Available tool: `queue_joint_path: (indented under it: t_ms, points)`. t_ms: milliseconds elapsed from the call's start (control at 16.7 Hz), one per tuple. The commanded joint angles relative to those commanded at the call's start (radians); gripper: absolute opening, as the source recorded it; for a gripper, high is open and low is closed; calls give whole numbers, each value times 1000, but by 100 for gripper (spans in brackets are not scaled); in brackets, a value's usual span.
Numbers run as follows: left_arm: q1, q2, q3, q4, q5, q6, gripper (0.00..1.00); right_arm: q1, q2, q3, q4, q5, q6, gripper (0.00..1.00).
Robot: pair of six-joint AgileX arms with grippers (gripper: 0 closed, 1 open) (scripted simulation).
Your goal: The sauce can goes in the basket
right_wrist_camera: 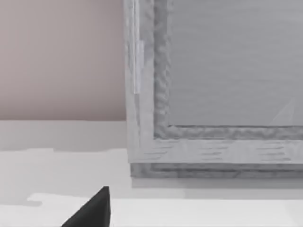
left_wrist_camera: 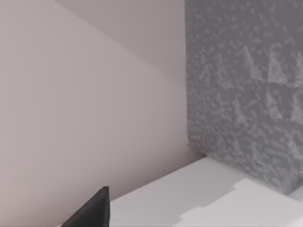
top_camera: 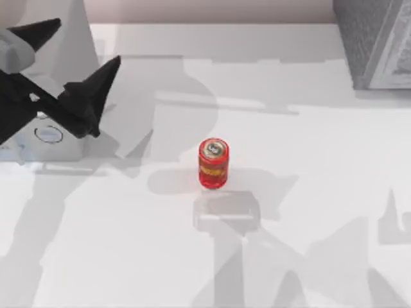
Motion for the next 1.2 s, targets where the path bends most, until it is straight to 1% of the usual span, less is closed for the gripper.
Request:
queue_joint_path:
  t_ms: [360,600,840,1200]
  points:
    - [-8,343,136,243,167,-20,100,0,0,0,0,0,0,100]
    - [-26,577,215,396,296,-19,100,0,0,0,0,0,0,100]
    - [-40,811,266,532,426,-9,100,0,0,0,0,0,0,100]
    - [-52,1124,325,712,597,10,100,0,0,0,0,0,0,100]
